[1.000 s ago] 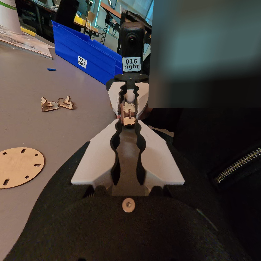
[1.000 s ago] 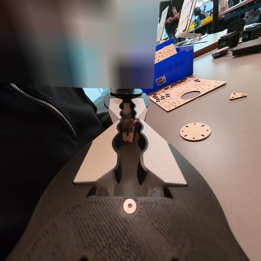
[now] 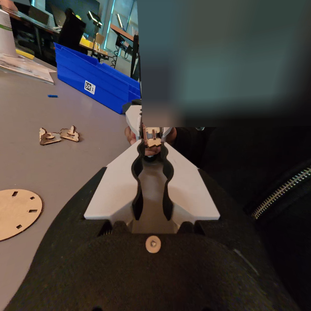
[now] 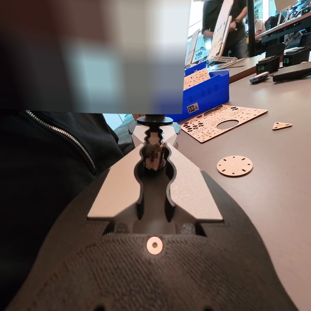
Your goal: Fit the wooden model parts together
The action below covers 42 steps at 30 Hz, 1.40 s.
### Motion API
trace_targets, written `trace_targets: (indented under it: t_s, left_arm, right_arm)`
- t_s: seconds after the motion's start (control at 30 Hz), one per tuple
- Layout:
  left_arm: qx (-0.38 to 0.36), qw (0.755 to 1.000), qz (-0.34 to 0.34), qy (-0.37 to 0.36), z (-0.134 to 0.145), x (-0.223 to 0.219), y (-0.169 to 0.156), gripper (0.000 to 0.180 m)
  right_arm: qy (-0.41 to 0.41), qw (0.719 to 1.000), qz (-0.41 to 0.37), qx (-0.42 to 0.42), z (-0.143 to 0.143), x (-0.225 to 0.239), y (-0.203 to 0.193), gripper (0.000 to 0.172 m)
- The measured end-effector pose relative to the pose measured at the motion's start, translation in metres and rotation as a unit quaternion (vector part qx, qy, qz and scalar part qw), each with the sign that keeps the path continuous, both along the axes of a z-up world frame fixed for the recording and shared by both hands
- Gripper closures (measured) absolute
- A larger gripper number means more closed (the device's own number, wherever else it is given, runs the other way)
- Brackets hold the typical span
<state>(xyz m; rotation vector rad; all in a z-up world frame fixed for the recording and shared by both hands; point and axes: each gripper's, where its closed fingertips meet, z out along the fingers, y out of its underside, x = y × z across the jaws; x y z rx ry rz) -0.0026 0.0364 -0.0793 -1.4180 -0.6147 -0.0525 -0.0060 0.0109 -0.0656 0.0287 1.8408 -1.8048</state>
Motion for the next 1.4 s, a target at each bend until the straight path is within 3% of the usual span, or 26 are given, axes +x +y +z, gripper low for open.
trace_targets:
  t_s: [0.07,0.13,0.5,0.6,0.73,0.8,0.93,1.1,1.33,1.4]
  left_arm:
    - [-0.003,1.0,-0.005,0.011,0.001,0.003,0.001,0.163]
    - [0.001,1.0,-0.004,0.012,0.002,0.003,0.0,0.163]
    - [-0.008,1.0,-0.023,0.003,-0.001,0.005,0.004,0.163]
    - [-0.041,0.999,-0.02,0.007,-0.008,0.006,0.008,0.163]
    - [-0.195,0.98,-0.019,-0.042,-0.044,0.005,0.006,0.163]
    - [-0.232,0.968,-0.051,-0.085,-0.056,0.014,0.004,0.163]
    - [-0.267,0.951,-0.087,-0.132,-0.073,0.024,0.004,0.163]
    - [-0.301,0.938,-0.11,-0.134,-0.087,0.032,0.009,0.162]
    - [-0.288,0.94,-0.126,-0.136,-0.089,0.034,0.01,0.162]
    - [-0.282,0.94,-0.131,-0.138,-0.089,0.035,0.011,0.162]
  right_arm:
    - [0.009,1.0,0.009,0.0,-0.002,0.005,0.003,0.153]
    - [0.007,1.0,0.011,-0.006,0.0,0.006,0.008,0.139]
    - [-0.004,1.0,-0.017,-0.023,0.002,-0.001,0.02,0.138]
    - [0.021,0.999,-0.034,-0.012,-0.001,-0.005,0.022,0.136]
    - [0.074,0.996,-0.029,0.044,-0.012,0.0,0.026,0.135]
    - [0.108,0.989,-0.014,0.098,-0.028,0.004,0.028,0.136]
    - [0.153,0.97,0.032,0.188,-0.056,0.015,0.027,0.133]
    - [0.188,0.947,0.075,0.25,-0.078,0.021,0.027,0.136]
    - [0.198,0.933,0.11,0.28,-0.095,0.027,0.029,0.142]
    - [0.195,0.935,0.115,0.274,-0.095,0.029,0.028,0.152]
